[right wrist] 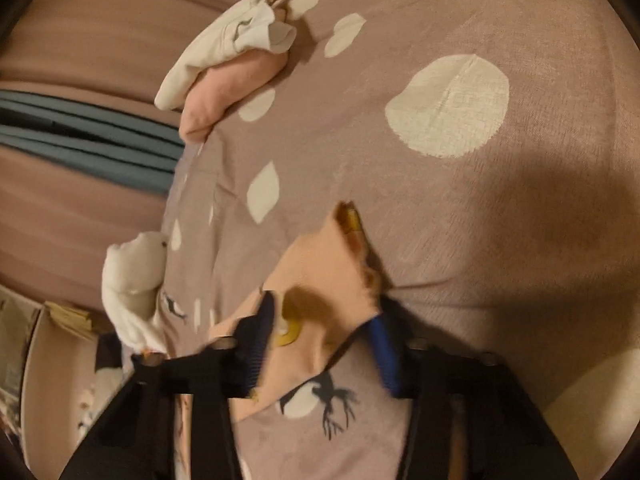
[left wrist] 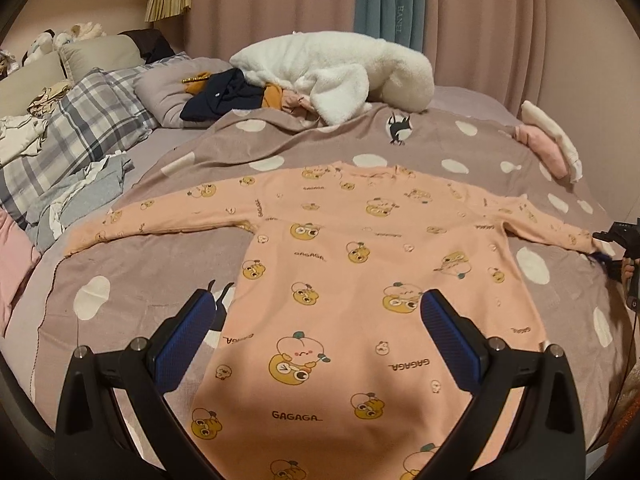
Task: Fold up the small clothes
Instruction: 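Grasp the sleeve cuff nearest the right tool with the right tool, then fold the held sleeve across the garment body and release it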
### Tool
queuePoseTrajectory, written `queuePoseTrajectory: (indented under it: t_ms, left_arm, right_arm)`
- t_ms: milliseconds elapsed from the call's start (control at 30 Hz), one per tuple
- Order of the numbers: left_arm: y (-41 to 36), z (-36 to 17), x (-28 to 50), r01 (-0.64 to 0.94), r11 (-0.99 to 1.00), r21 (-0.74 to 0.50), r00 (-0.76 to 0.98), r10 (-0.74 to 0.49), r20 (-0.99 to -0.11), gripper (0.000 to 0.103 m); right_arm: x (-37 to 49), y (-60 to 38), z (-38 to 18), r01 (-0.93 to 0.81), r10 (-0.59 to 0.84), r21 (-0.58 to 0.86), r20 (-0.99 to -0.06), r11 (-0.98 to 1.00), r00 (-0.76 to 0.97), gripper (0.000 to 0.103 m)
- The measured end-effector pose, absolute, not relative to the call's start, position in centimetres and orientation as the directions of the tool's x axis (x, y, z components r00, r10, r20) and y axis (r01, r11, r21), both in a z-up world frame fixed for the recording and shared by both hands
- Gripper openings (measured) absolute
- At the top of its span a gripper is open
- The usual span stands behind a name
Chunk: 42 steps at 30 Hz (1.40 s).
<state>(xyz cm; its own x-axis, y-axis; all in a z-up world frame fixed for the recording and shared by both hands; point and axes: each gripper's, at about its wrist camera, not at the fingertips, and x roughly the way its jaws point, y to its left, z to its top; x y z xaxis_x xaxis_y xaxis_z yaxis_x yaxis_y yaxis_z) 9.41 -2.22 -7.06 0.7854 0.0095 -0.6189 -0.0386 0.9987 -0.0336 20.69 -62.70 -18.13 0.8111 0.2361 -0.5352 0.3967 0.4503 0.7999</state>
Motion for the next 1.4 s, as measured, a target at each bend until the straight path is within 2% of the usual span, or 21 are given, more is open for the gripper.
queuePoseTrajectory:
  t_ms: [100,400,567,700,867,1000,1233,1400]
  left_arm:
    - [-2.1,-7.2,9.4,-0.040,0.999,-0.026,0.783,0.015,-0.622,0.102]
    - [0.1,-6.9,8.5,-0.088,0.991,-0.099,0.799,0.011,-0.601,0.102]
    - [2.6,-7.1,8.4,-0.145,0.974,-0.172,0.789,0.009,-0.615,0.102]
    - [4.1,-6.8,7.5,-0.176,0.972,-0.157,0.795,0.046,-0.605,0.102]
    - [6.7,-6.9,6.3,-0.219,0.970,-0.106,0.795,0.115,-0.595,0.102]
    - [8.9,-7.5,5.8,-0.225,0.970,-0.091,0.777,0.122,-0.618,0.102]
    - [12.7,-7.7,4.2,-0.317,0.948,-0.024,0.757,0.238,-0.608,0.102]
    - [13.7,-7.7,3.5,-0.331,0.944,-0.006,0.760,0.263,-0.594,0.102]
  right_arm:
    - [19.6,-63.8,-17.9,0.389,0.188,0.803,-0.511,0.451,0.839,0.010]
    - [21.3,-61.1,-11.2,0.258,0.202,0.807,-0.416,0.531,0.887,0.009]
    - [24.5,-54.4,-6.5,0.097,0.321,0.812,-0.333,0.576,0.887,0.009]
    - [27.8,-46.7,-4.1,-0.043,0.450,0.817,-0.271,0.575,0.851,0.009]
    - [31.9,-35.0,-2.7,-0.155,0.585,0.786,-0.296,0.598,0.755,0.009]
    - [34.4,-25.1,-3.7,-0.211,0.668,0.757,-0.364,0.618,0.649,0.009]
    - [35.8,-13.9,-8.6,-0.224,0.701,0.700,-0.525,0.678,0.482,0.009]
    - [35.7,-10.9,-10.9,-0.201,0.704,0.698,-0.573,0.687,0.419,0.009]
